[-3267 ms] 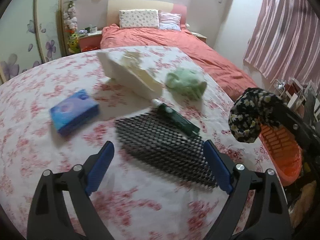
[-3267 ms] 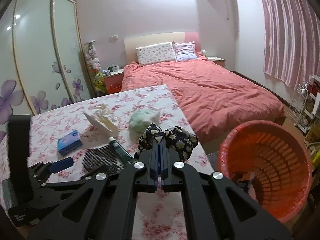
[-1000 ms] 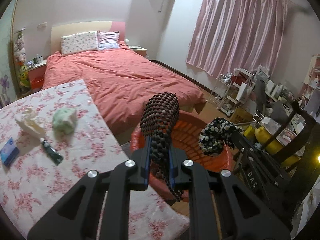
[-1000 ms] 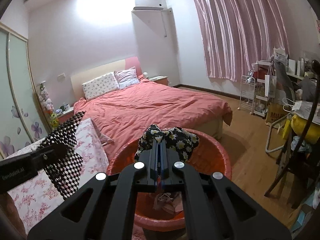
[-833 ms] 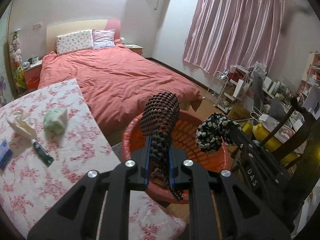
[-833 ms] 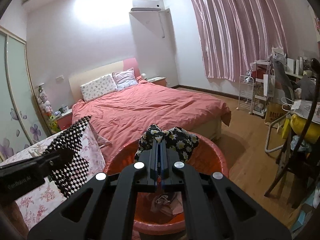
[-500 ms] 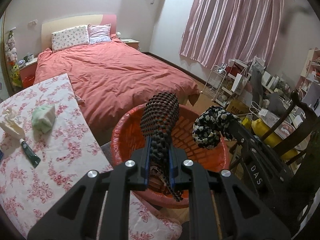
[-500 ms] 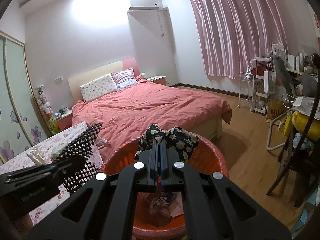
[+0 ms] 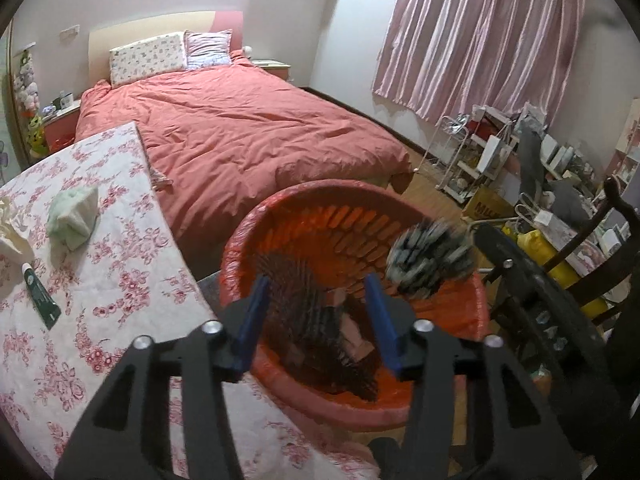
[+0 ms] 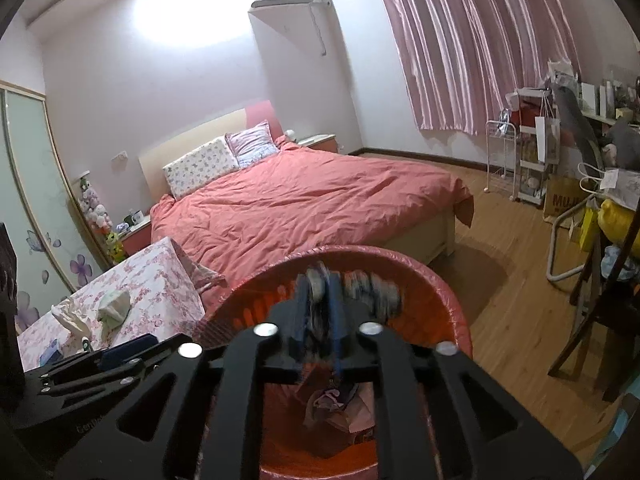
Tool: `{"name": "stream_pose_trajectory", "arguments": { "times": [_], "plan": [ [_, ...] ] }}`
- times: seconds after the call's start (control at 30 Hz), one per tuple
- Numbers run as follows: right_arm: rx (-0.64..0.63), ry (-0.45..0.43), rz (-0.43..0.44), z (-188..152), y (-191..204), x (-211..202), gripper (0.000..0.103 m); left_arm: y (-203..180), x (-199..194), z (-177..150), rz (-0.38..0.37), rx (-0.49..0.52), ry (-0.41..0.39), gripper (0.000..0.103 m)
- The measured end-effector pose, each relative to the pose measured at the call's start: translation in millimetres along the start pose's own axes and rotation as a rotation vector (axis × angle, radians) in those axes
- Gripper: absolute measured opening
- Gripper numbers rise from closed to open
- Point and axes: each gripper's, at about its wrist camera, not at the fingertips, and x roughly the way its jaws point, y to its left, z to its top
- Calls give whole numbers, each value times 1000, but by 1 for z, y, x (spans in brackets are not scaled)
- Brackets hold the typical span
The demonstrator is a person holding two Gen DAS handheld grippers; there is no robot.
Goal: Collect trash
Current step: 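Carry the mesh pad with the left tool and scrunchie with the right tool into the basket, releasing both, then move both tools back over the remaining items on the bed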
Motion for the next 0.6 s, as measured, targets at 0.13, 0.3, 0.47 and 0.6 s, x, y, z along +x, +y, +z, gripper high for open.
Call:
{"name": "stream_pose_trajectory", "arguments": {
  "times": [0.13,0.3,0.47,0.6],
  "plan": [
    [-9,-4,-13,-3,-1,-5,39,15,2,-3,35,-31,14,59],
    [-37,0,-16,-2,8,-7,44,36,-13,-9,111,-42,-9,75],
    [-73,14,26,-1,25,-11,44,64,-33,-16,209,-46,-30,87],
    [-105,40,75,-4,47,-12,44,98,-50,-21,285,-95,-20,92]
  ]
}}
